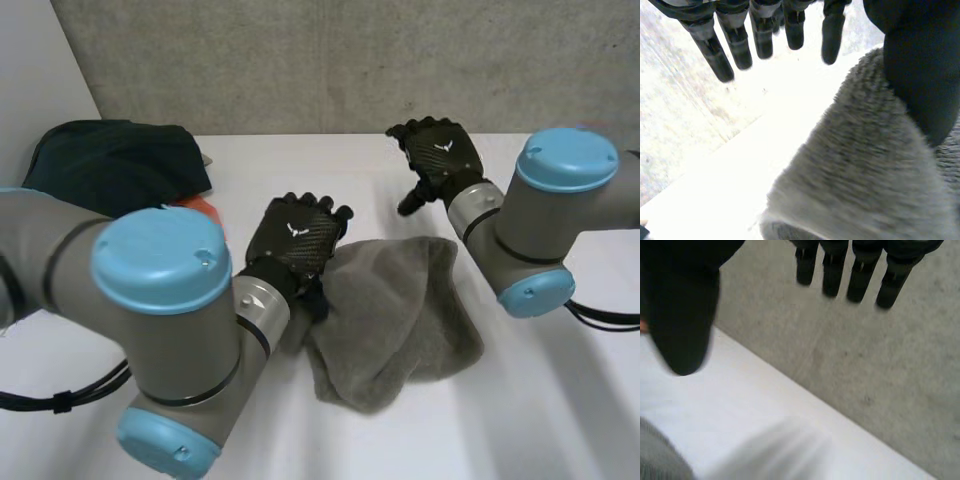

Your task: Fold the laundry.

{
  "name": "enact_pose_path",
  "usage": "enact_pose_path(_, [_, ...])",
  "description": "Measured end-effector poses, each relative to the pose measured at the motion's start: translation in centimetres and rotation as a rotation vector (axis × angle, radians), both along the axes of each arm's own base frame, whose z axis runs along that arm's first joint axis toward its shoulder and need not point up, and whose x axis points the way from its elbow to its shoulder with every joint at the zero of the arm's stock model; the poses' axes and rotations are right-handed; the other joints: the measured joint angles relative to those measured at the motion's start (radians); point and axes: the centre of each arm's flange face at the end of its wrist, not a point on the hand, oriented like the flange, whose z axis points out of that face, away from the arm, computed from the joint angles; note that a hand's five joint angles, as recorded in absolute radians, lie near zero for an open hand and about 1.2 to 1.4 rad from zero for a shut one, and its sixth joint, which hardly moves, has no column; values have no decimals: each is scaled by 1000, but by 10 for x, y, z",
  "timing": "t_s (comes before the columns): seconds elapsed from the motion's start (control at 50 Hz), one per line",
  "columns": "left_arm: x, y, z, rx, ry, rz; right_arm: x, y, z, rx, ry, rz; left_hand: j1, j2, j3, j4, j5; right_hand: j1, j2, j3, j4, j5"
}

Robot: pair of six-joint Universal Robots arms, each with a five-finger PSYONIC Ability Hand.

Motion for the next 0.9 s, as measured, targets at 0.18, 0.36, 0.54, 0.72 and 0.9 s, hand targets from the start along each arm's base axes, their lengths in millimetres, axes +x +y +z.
enact_pose_path(0.18, [37, -33, 16, 17, -15, 108, -34, 52, 32, 111, 211, -68, -12, -53, -56, -56, -49, -80, -107, -131, -128, -104])
enact_pose_path(0.36, [89, -52, 7, 112, -18, 94, -69, 126, 13, 314, 401, 13, -12, -53, -56, -56, -49, 57, 33, 25, 23, 47])
enact_pose_path(0.54, [110, -63, -27, 234, -2, -15, -86, 167, -25, 423, 419, 81, -12, -53, -56, -56, -49, 68, 35, 35, 34, 67])
enact_pose_path(0.72, [101, -81, -58, 238, -37, -101, -79, 162, -53, 401, 291, 67, -8, -50, -54, -53, -47, 64, 35, 33, 31, 44])
enact_pose_path(0.9, [73, -72, -79, 254, -69, -187, -53, 155, -74, 334, 243, 93, 845, 714, 703, 721, 713, 637, 631, 603, 602, 618])
